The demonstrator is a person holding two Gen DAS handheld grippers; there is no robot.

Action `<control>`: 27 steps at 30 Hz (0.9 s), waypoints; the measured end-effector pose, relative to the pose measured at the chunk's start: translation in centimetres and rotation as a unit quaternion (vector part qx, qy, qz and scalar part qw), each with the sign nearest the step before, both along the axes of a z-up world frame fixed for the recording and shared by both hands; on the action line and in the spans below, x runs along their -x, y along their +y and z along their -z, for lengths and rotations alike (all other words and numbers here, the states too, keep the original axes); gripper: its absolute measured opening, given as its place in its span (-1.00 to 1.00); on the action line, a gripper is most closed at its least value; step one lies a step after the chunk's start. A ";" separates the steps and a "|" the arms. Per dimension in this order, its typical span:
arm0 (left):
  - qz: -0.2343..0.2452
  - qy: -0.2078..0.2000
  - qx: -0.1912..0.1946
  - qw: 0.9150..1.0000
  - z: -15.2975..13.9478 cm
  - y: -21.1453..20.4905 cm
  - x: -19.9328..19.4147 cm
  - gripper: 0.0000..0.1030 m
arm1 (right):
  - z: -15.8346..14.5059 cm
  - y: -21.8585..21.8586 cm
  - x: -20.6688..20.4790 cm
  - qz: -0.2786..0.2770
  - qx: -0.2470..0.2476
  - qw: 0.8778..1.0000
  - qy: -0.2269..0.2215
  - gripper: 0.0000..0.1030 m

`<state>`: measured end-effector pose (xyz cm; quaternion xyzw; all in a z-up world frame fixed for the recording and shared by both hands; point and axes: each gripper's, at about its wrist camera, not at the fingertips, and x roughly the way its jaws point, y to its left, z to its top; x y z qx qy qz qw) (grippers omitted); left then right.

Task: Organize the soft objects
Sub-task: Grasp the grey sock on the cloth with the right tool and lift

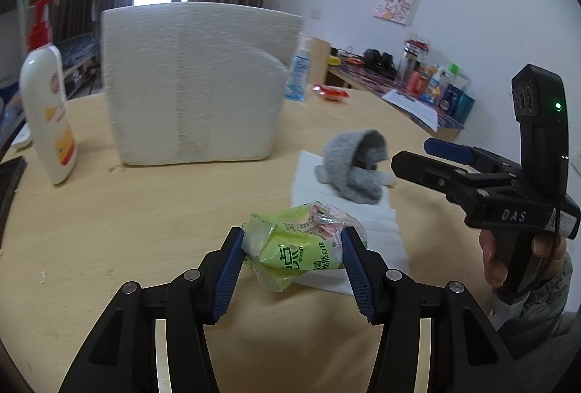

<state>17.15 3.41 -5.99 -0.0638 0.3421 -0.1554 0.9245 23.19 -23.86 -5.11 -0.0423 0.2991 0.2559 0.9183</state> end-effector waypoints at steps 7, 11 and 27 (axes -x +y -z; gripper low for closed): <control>-0.036 0.002 0.012 0.999 0.5 2.4 0.2 0.08 | 0.3 1.2 -1.8 -0.009 0.011 1.000 0.022 0.99; -0.044 0.009 0.018 0.999 1.0 3.4 0.2 0.08 | 0.7 1.9 -2.6 -0.008 0.025 0.999 0.034 0.99; -0.019 0.014 0.039 0.999 1.4 3.6 0.5 0.08 | 2.5 2.9 -5.8 0.014 0.062 0.994 0.089 0.23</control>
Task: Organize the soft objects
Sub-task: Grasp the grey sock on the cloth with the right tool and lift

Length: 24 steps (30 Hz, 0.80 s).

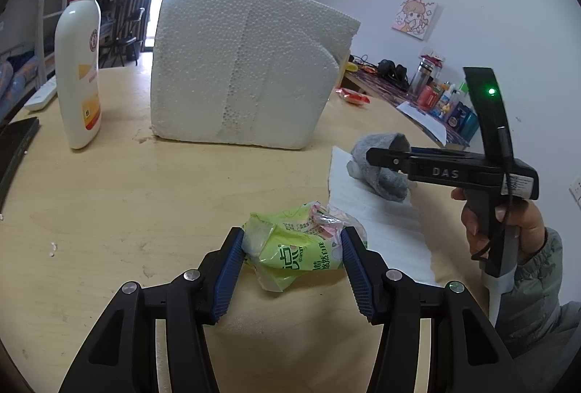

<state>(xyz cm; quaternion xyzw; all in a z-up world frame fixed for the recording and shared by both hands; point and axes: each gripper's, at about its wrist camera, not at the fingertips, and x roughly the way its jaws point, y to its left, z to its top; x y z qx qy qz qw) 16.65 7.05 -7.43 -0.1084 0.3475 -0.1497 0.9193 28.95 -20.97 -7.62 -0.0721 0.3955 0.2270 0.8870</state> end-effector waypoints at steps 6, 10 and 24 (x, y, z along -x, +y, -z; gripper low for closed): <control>-0.003 -0.003 0.001 1.000 0.0 0.1 0.1 0.08 | 0.4 -0.2 -0.4 -0.001 -0.009 1.000 0.011 -0.31; -0.006 -0.004 -0.001 1.000 -0.1 0.2 0.3 0.08 | 0.0 -0.3 0.0 -0.006 -0.020 1.000 0.006 -0.60; -0.008 -0.019 -0.011 1.000 -1.0 0.1 1.5 0.08 | -2.8 -1.9 1.6 -0.010 -0.080 0.997 -0.013 -0.78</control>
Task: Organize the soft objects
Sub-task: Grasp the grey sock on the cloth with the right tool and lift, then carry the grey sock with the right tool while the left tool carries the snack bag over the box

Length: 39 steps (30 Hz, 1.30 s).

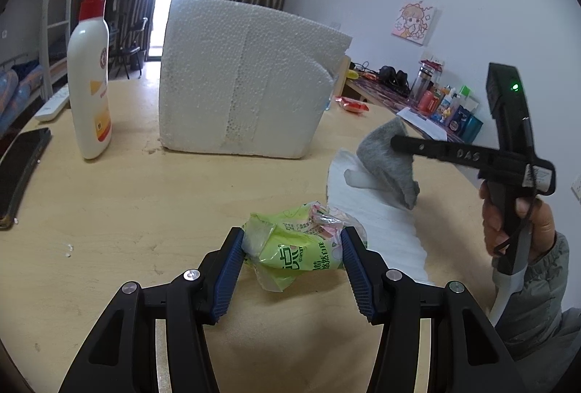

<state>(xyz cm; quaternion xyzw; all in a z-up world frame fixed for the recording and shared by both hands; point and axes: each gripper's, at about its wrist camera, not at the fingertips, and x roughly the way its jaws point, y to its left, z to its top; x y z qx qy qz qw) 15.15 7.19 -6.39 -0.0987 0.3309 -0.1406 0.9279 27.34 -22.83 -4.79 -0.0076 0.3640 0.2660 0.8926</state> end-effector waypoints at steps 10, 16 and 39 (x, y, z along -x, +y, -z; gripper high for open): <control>-0.004 -0.013 -0.010 1.000 -0.9 -0.2 1.0 0.08 | -2.7 -1.3 2.0 0.004 -0.033 0.999 -0.035 -0.78; -0.007 -0.022 -0.019 1.000 -1.6 -0.5 1.7 0.08 | -3.7 -1.7 3.6 -0.005 -0.041 0.998 -0.055 -0.77; -0.027 -0.081 -0.057 0.995 -5.7 -1.2 4.3 0.08 | -5.8 -1.2 8.9 -0.048 -0.074 0.991 -0.103 -0.77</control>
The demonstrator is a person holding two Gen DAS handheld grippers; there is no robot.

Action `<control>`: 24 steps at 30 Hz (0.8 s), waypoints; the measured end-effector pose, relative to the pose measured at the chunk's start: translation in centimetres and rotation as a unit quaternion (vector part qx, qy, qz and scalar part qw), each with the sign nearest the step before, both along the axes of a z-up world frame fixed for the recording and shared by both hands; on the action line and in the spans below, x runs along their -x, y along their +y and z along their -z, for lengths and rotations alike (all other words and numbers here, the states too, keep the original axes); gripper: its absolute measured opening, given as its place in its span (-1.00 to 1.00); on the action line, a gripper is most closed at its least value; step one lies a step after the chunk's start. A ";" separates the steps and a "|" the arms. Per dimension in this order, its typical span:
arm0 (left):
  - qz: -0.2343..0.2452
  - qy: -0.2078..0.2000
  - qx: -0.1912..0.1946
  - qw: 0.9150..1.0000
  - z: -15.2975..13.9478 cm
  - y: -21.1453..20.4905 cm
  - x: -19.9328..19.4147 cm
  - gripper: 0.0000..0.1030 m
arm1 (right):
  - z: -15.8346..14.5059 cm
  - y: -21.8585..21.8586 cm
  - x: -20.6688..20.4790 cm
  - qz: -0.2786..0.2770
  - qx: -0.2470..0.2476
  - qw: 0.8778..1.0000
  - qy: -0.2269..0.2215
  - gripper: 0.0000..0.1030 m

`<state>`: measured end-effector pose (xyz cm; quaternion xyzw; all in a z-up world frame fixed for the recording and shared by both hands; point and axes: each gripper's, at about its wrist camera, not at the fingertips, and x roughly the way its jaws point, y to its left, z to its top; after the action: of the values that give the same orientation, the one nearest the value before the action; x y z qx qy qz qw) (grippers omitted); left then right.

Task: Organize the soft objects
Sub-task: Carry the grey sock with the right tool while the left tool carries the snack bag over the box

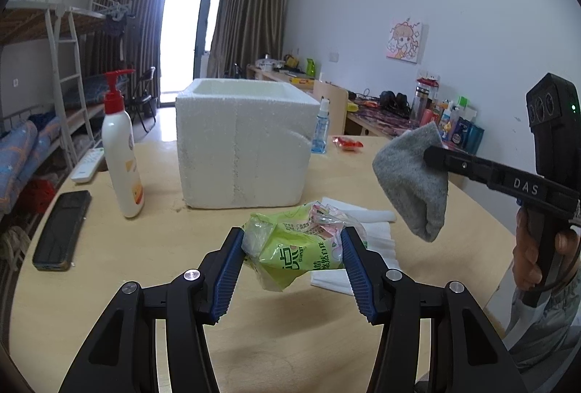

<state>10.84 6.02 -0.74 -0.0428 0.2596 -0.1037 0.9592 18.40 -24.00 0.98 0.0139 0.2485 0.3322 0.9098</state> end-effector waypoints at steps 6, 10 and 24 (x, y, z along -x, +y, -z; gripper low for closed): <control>-0.010 -0.009 -0.004 1.000 -0.8 0.5 0.4 0.08 | -0.5 0.8 0.9 -0.017 -0.002 1.000 -0.009 -0.77; -0.018 -0.019 -0.009 1.000 -1.5 0.7 0.7 0.08 | -1.1 1.5 1.4 -0.028 -0.002 0.999 -0.017 -0.77; -0.032 -0.047 -0.030 0.998 -4.0 1.6 0.4 0.08 | -3.2 3.3 2.1 -0.057 0.000 0.997 -0.046 -0.77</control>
<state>10.48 7.67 3.29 -0.0175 0.2158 -0.0672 0.9740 16.34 -20.65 4.21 -0.0156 0.2071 0.3839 0.8997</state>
